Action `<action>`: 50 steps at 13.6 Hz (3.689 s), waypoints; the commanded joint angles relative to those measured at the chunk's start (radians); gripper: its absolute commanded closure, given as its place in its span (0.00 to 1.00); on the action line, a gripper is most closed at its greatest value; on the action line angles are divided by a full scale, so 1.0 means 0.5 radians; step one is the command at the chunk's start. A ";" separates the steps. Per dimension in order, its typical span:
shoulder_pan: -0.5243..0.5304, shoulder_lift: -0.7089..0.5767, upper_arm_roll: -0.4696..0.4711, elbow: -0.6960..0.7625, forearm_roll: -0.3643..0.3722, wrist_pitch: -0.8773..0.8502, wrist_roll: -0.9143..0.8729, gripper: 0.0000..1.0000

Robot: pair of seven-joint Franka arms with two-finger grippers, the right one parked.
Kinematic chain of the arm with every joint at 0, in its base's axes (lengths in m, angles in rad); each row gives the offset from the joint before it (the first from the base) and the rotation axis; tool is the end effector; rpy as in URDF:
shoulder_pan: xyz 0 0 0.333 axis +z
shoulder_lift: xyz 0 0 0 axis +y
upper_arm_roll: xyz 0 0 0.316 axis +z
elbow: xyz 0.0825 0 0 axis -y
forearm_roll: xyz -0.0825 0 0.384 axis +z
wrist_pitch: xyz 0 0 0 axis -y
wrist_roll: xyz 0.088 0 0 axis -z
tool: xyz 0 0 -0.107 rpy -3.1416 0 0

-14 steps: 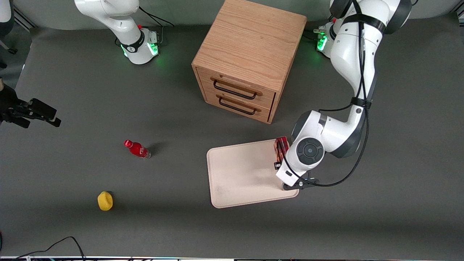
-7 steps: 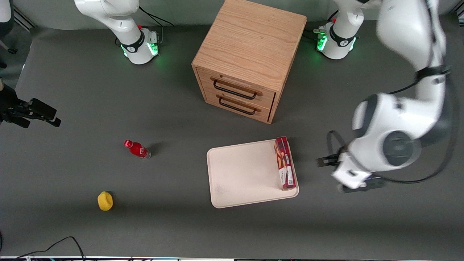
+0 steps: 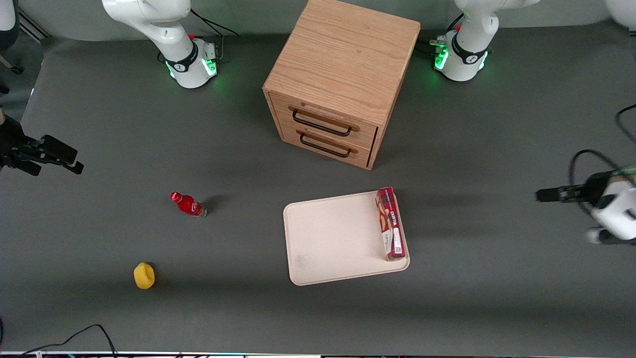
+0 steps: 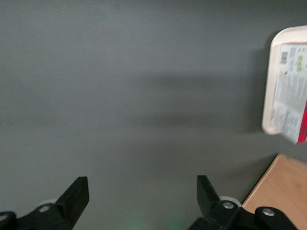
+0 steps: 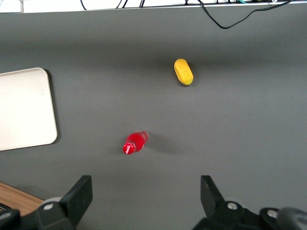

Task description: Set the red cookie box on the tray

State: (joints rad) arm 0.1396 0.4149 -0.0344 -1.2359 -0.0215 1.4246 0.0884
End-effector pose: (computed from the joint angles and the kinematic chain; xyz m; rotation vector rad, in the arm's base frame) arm 0.6501 0.0706 0.5167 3.0654 0.0267 -0.3409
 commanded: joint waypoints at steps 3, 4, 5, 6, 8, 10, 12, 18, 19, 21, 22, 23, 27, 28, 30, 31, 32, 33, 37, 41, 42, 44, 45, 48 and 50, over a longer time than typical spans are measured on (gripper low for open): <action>0.089 -0.363 -0.014 -0.206 0.018 -0.085 0.155 0.00; 0.083 -0.452 -0.017 -0.258 0.037 -0.067 0.149 0.00; 0.071 -0.513 -0.020 -0.292 0.040 -0.067 0.106 0.00; 0.064 -0.572 -0.029 -0.350 0.046 -0.064 0.042 0.00; 0.058 -0.707 -0.035 -0.525 0.040 0.006 0.007 0.00; -0.082 -0.805 -0.036 -0.764 0.025 0.217 -0.300 0.00; -0.272 -0.781 -0.036 -0.808 0.067 0.347 -0.724 0.00; -0.276 -0.781 -0.029 -0.756 0.098 0.271 -0.476 0.00; -0.267 -0.781 -0.017 -0.725 0.095 0.244 -0.377 0.00; -0.267 -0.769 -0.020 -0.646 0.092 0.191 -0.385 0.00; -0.267 -0.769 -0.017 -0.630 0.092 0.170 -0.385 0.00; -0.264 -0.769 -0.017 -0.633 0.092 0.164 -0.379 0.00; -0.221 -0.747 -0.017 -0.630 0.077 0.191 -0.348 0.00; -0.221 -0.741 -0.017 -0.627 0.080 0.191 -0.342 0.00; -0.203 -0.738 -0.017 -0.627 0.080 0.179 -0.339 0.00; -0.196 -0.738 -0.017 -0.627 0.080 0.182 -0.339 0.00; -0.199 -0.729 -0.017 -0.624 0.092 0.179 -0.336 0.00; -0.200 -0.716 -0.017 -0.615 0.086 0.167 -0.336 0.00; -0.196 -0.701 -0.017 -0.572 0.089 0.163 -0.296 0.00; -0.193 -0.750 -0.020 -0.593 0.095 0.093 -0.290 0.00; -0.193 -0.762 -0.020 -0.623 0.095 0.120 -0.269 0.00; -0.193 -0.793 -0.020 -0.651 0.095 0.124 -0.229 0.00; -0.193 -0.836 -0.020 -0.706 0.095 0.145 -0.223 0.00; -0.193 -0.858 -0.020 -0.731 0.086 0.182 -0.247 0.00; -0.196 -0.833 -0.020 -0.679 0.080 0.185 -0.229 0.00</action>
State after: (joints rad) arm 0.0380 0.0183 -0.0426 -1.5651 0.0177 1.5030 -0.0446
